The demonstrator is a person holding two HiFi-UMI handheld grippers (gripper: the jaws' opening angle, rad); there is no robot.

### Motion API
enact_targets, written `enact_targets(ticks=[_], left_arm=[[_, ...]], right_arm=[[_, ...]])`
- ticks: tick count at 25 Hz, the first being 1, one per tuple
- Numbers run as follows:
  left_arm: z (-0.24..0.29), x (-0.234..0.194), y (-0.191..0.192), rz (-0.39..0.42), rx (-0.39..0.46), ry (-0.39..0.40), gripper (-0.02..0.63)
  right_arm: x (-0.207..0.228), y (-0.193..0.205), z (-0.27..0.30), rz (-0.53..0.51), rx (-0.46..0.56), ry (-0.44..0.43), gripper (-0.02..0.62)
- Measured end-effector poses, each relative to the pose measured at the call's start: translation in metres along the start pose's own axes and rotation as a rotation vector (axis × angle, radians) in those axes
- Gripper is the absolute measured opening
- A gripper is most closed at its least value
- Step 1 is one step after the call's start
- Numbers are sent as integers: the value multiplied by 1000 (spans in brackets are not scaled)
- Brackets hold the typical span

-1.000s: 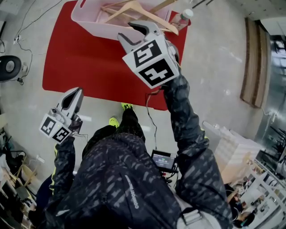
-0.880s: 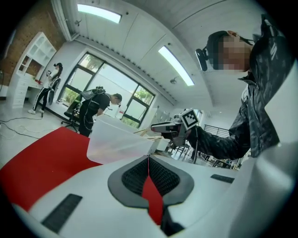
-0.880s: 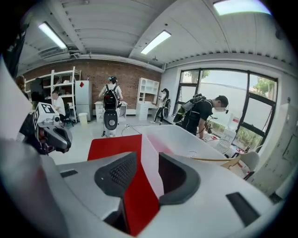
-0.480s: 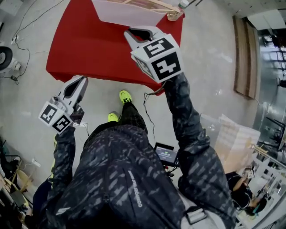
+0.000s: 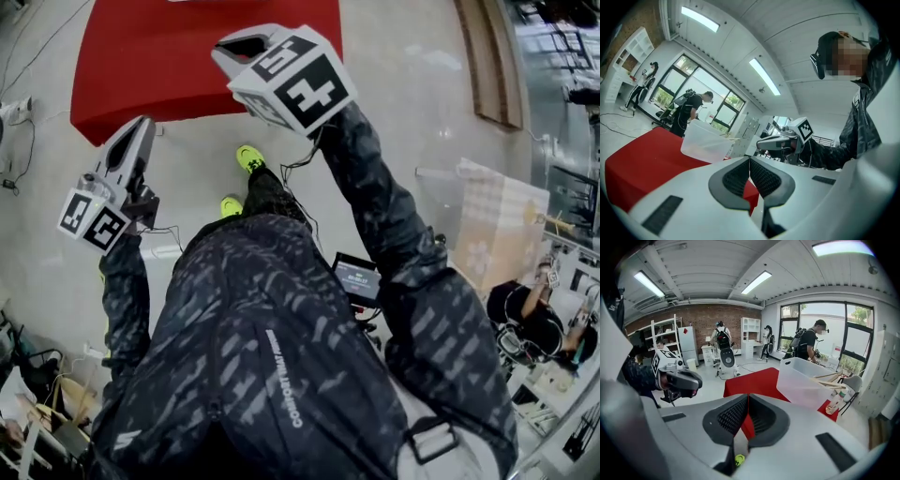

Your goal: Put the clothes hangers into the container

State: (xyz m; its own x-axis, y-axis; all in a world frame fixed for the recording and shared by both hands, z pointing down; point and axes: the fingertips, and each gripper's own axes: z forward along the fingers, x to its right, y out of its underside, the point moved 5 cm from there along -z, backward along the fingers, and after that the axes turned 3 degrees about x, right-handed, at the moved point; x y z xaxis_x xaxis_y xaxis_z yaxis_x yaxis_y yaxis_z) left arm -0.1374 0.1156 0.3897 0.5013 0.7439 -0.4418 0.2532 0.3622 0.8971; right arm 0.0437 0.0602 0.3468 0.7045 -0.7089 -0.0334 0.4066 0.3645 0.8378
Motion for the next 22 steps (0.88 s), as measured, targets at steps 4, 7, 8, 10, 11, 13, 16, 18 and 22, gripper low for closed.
enact_targets(ticks=[4, 7, 8, 10, 11, 13, 16, 18, 22], left_arm=[[7, 23, 6, 0, 6, 12, 12], [5, 34, 3, 0, 16, 10, 12], [5, 36, 2, -3, 21, 9, 12], [3, 36, 3, -16, 28, 8, 12], [2, 36, 3, -18, 31, 10, 12], [6, 38, 3, -8, 39, 20, 12], [9, 45, 8, -3, 47, 25, 12], [5, 48, 11, -8, 42, 26, 12], [4, 55, 10, -7, 34, 33, 12]], right_arm=[[-3, 11, -27, -7, 2, 0, 17], [-11, 5, -37, -26, 6, -22, 17], [-13, 4, -39, -31, 7, -28, 17], [-20, 3, -38, -31, 8, -39, 17], [-23, 3, -37, -32, 12, -43, 17], [-23, 2, -39, -37, 24, -43, 17], [-24, 6, -47, -27, 40, -42, 17], [-28, 10, -51, -9, 46, -44, 17], [-32, 17, -59, 11, 50, -45, 17]])
